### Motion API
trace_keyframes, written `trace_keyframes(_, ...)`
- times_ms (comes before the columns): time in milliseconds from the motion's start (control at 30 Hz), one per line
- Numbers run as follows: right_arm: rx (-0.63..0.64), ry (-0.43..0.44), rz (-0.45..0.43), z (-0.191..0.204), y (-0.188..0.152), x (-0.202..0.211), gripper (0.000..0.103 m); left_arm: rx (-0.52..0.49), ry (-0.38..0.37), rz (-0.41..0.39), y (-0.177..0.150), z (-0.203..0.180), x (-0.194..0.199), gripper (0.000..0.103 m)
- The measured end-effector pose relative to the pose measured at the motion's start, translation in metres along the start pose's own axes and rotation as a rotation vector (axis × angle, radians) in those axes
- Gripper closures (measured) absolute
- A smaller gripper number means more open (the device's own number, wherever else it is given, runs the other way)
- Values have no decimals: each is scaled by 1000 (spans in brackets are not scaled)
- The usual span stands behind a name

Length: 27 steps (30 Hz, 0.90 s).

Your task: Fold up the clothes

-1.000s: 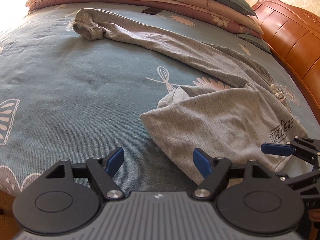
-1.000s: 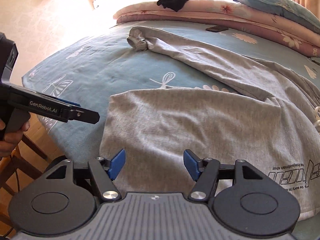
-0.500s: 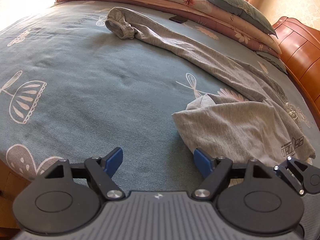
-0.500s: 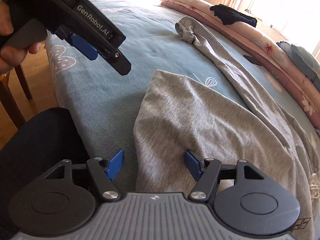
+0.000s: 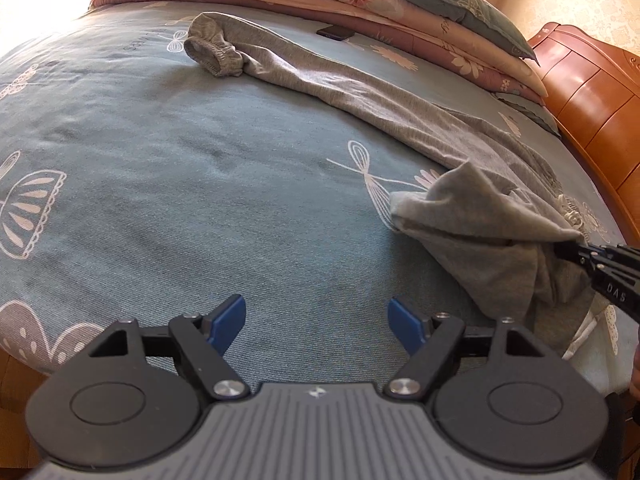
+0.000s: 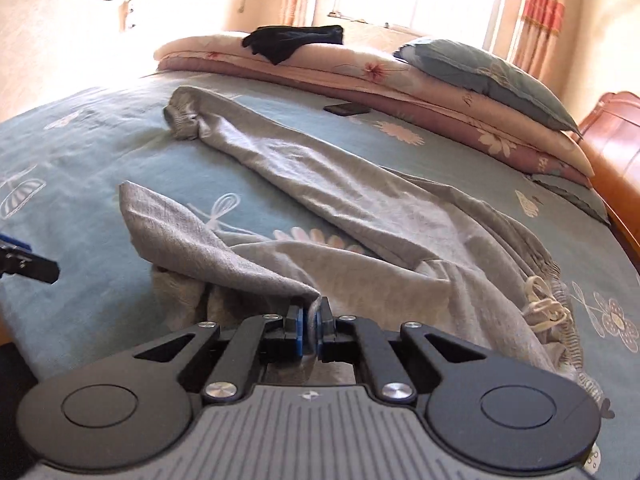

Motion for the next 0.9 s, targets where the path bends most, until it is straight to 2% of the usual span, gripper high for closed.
trace_keyframes(133, -141, -94, 56, -52, -24, -12, 96, -36, -30, 23, -1, -14, -7, 24)
trace_keyframes(267, -233, -178, 153, -85, -54, -27, 94, -86, -67, 48, -4, -33, -17, 24)
trace_keyframes(333, -261, -195, 193, -95, -68, -31, 90, -109, -96, 61, -6, -44, -23, 24)
trace_keyframes(367, -284, -186, 186, -98, -74, -29, 87, -119, -108, 67, -7, -50, -26, 24)
trace_keyframes(433, -310, -141, 142, -101, -82, -19, 67, -142, -130, 79, -9, -61, -32, 24)
trace_keyframes(500, -312, -107, 94, -99, -84, -7, 53, -161, -149, 97, -11, -72, -39, 24)
trace_keyframes(667, -221, 13, -72, -77, -69, 25, 44, -191, -156, 116, -14, -90, -48, 24)
trace_keyframes(733, -136, 67, -154, -61, -59, 37, 33, -192, -146, 112, -14, -91, -48, 24)
trace_keyframes(833, 13, 100, -260, -30, -45, 55, 26, -197, -117, 102, -14, -87, -44, 23)
trace_keyframes(900, 80, 130, -292, -11, -38, 61, 18, -203, -102, 96, -14, -82, -41, 22)
Point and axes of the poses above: each gripper's, at about its wrist camera, not at the fingertips, and x roughly against the way its jaws point, z to its left, y to its top, the point moved 1 cm from there along -x, roughly the way its jaws point, and after that the axes turned 14 degrees about x, right-handed, at the moved point
